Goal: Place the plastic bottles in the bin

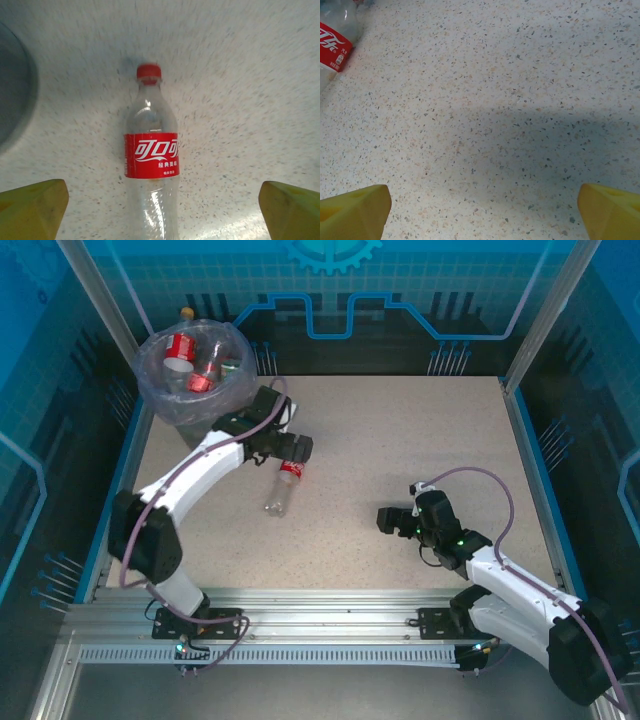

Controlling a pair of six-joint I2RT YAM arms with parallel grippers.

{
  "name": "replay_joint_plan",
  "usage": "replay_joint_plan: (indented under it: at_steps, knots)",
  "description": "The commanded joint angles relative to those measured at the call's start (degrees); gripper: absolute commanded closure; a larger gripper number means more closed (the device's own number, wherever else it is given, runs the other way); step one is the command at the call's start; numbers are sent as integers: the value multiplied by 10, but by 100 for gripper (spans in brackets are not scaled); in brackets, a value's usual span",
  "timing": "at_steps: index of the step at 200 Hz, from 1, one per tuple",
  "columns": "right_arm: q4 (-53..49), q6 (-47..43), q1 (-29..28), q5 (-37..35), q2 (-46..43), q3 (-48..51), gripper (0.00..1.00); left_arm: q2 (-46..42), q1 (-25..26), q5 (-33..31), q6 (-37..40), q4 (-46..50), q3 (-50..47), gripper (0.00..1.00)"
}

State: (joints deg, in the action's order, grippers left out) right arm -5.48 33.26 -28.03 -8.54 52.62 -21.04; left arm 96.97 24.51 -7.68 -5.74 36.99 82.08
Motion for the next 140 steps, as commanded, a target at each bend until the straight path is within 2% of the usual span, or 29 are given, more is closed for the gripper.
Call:
replay_joint_plan:
  at_steps: [1,38,76,100,140]
  knots:
    - [7,6,10,1,-9,-3,4,51,3,6,-20,-50,1,1]
    - [-7,7,10,-9,-24,3,3,150,3,-7,-23,-57,39,1]
    - [-15,6,11,-14,-35,7,3,187,4,-26,-31,-66,36,4]
    - [-10,4,10,-10,-26,6,3,200,4,-29,-31,-71,37,11]
    - [-10,2,11,-4,-20,-4,3,194,9,-33,-27,-70,34,28]
